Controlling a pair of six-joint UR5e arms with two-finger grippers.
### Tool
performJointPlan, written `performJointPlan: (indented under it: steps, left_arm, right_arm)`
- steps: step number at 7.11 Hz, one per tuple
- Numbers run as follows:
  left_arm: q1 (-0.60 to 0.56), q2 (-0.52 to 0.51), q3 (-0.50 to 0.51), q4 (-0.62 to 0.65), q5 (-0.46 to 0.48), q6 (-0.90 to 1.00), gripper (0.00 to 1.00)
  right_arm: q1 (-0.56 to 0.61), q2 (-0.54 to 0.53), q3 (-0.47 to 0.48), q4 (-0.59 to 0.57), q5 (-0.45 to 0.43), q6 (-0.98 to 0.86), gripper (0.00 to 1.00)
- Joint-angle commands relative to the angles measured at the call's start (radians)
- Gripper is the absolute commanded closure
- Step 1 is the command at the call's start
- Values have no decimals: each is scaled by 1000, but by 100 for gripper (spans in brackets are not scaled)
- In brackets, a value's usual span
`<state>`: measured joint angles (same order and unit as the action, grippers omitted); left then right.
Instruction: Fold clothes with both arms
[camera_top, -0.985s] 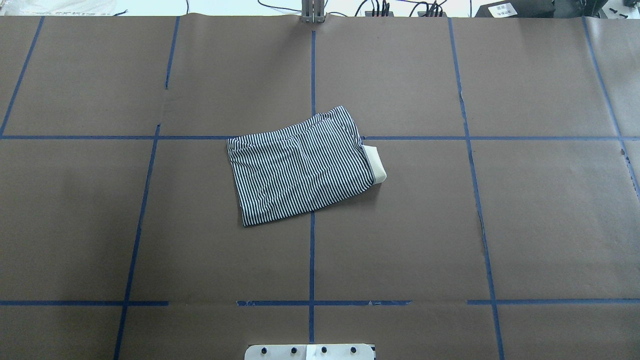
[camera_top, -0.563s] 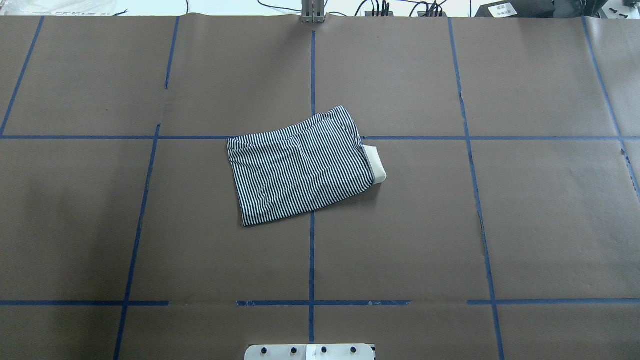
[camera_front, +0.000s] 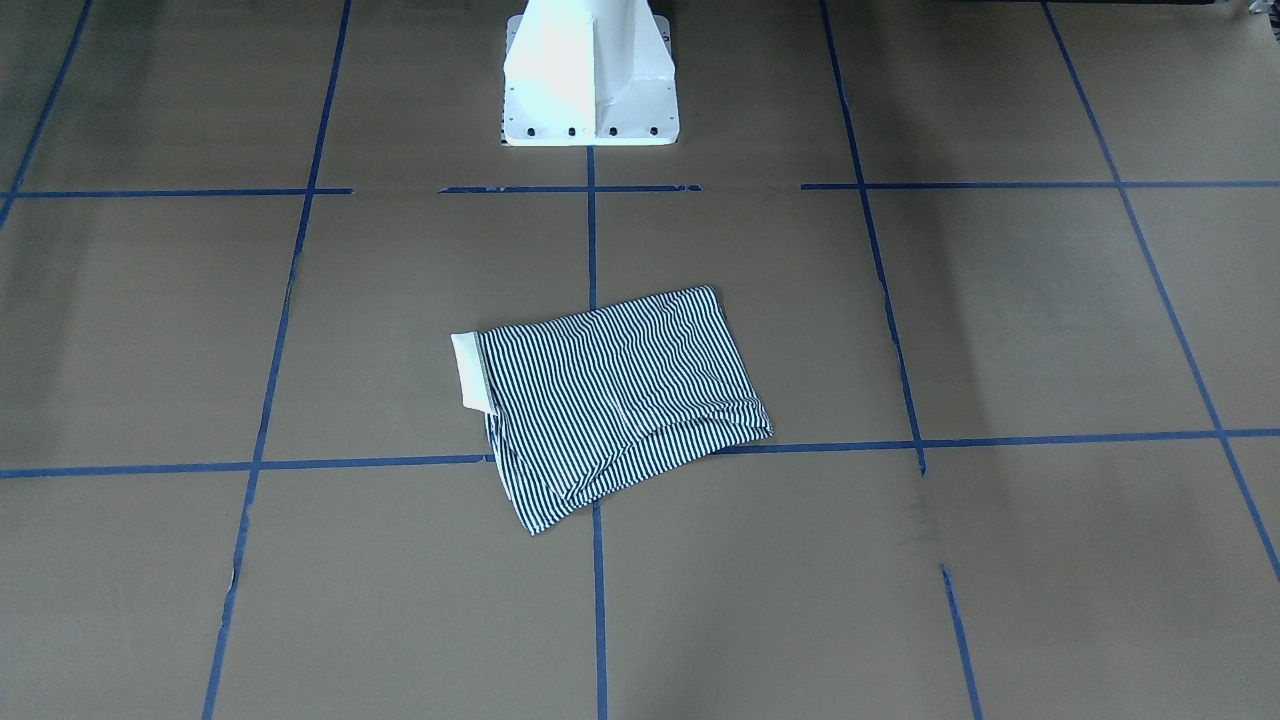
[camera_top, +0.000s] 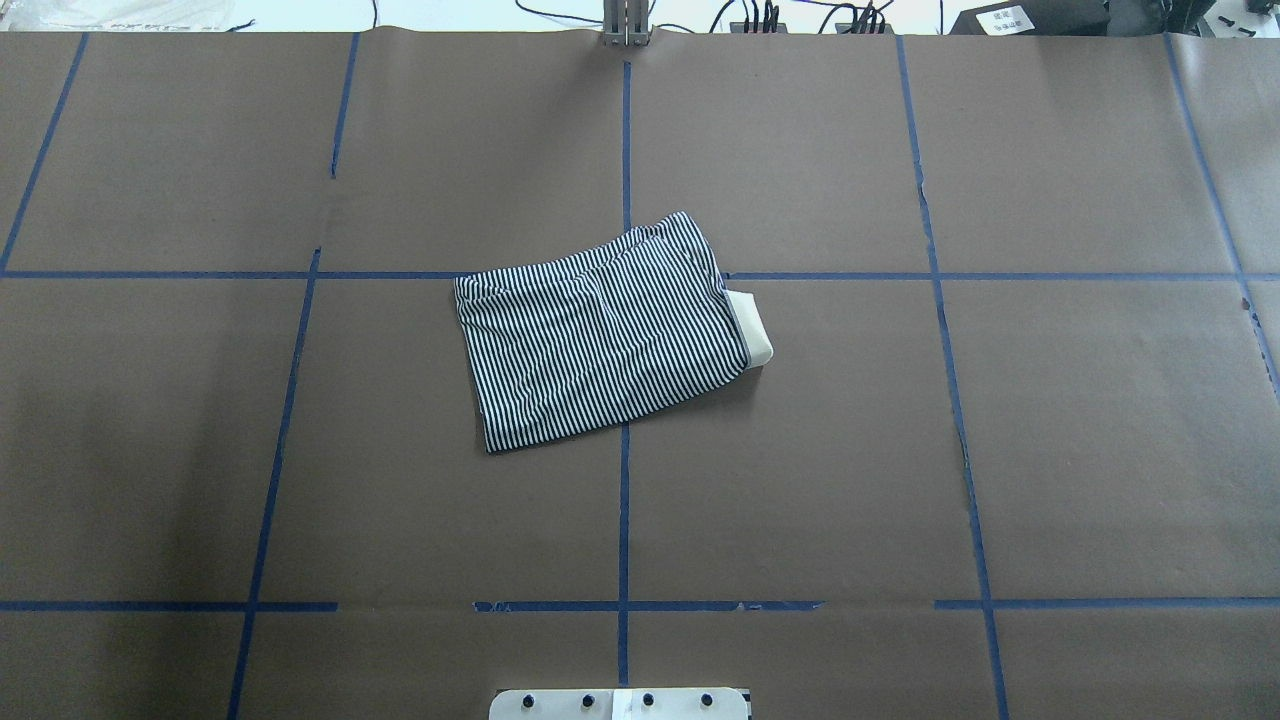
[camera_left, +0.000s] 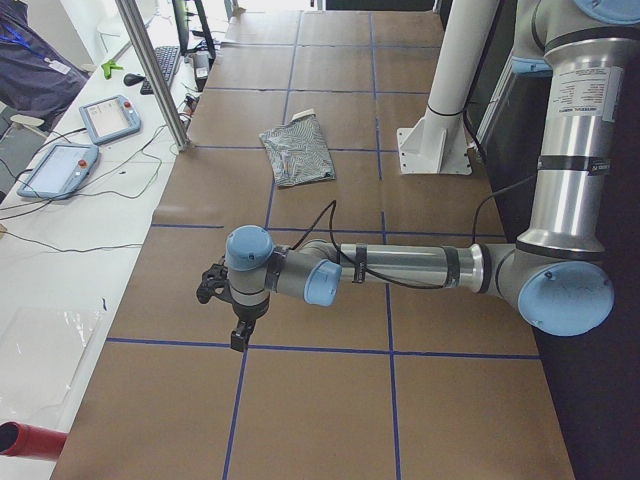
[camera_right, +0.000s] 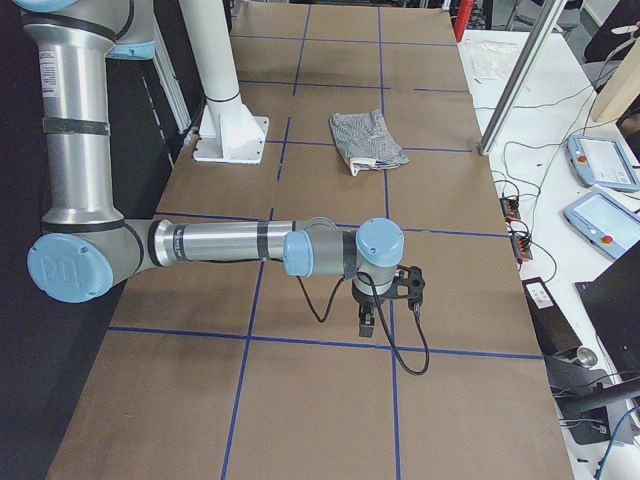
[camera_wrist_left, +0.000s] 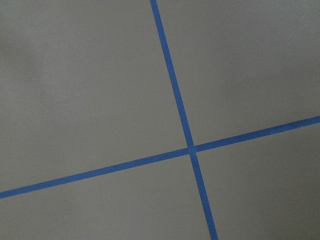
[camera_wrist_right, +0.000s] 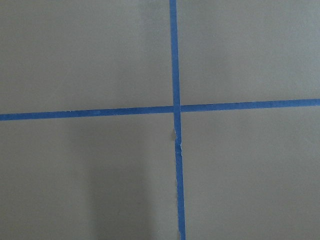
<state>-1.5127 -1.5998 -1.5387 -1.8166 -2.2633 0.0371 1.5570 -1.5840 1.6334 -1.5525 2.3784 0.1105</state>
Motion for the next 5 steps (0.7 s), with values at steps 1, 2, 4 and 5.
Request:
performJointPlan:
  steps: [1,2,4,5]
  left_arm:
    - [-3,24,-29,76,-4,7,0]
    - [-3,24,-37,86,-4,16,0]
    - [-3,18,-38,85,-4,15,0]
    - [-4,18,-40,86,-4,15,0]
  right_arm:
    - [1,-10,-41,78,18,2,0]
    - [1,-17,-37,81,21,2,0]
    - [1,-44,-30,109,18,5,0]
    - [1,-42,-20,109,19,6,0]
